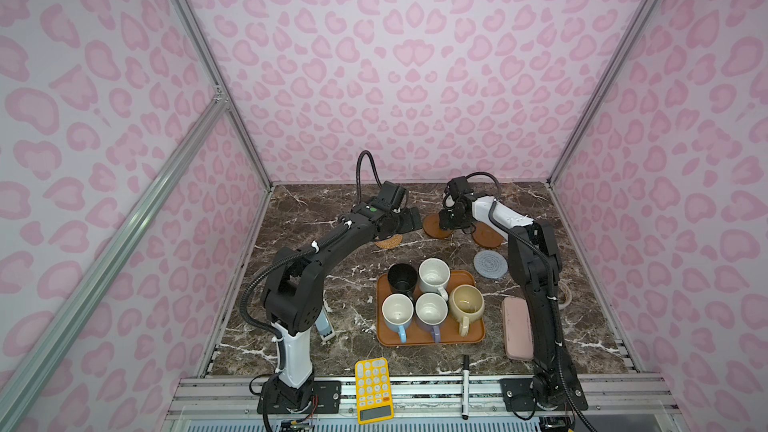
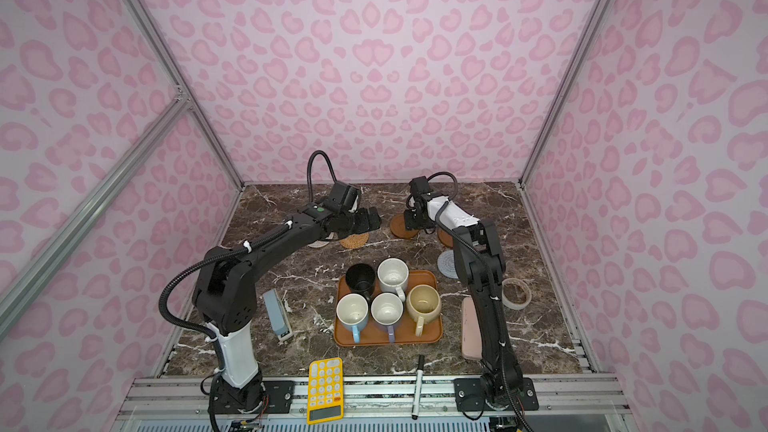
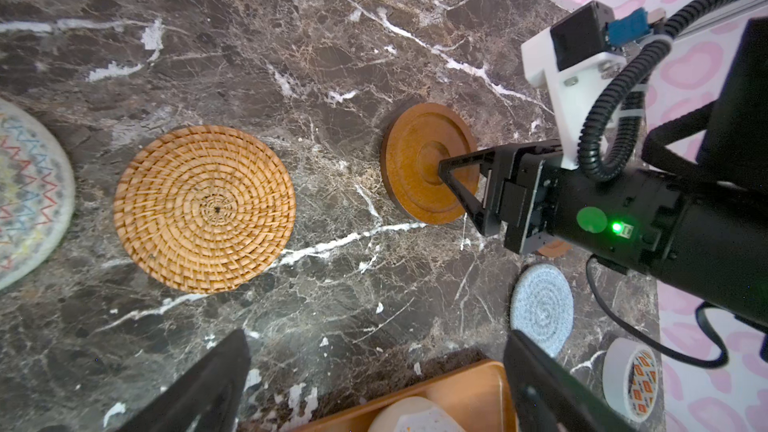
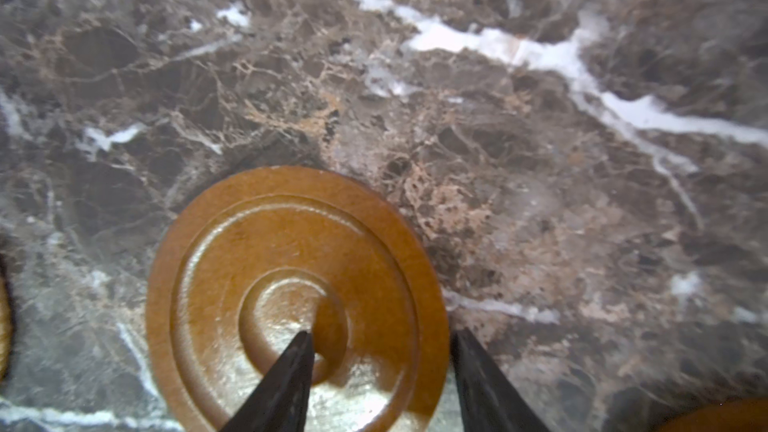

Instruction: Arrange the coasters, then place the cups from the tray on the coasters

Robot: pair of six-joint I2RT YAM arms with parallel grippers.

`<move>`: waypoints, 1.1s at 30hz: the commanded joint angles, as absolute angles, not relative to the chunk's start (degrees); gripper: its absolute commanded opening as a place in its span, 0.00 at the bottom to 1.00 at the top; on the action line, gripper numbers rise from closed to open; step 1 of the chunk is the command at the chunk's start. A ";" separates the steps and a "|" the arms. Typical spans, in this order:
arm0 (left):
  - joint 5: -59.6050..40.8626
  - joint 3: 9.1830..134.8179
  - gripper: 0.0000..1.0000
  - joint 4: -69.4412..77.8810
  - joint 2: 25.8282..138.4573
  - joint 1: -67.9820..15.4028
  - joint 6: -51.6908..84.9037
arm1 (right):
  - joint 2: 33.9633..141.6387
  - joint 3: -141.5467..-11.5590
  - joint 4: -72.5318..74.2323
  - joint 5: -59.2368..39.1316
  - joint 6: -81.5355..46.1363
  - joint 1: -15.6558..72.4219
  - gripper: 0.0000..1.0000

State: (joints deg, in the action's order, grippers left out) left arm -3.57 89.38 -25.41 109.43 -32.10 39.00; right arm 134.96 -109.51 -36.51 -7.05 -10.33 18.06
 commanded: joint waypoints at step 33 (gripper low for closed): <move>-0.56 82.38 0.97 -25.16 102.67 -32.20 41.30 | 135.78 -111.42 -47.90 -5.75 -7.90 25.73 0.43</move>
State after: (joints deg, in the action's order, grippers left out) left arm -1.08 82.98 -25.61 103.59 -32.14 40.47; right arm 134.93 -111.44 -44.18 -4.93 -7.92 25.12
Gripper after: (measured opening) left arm 0.971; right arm 0.431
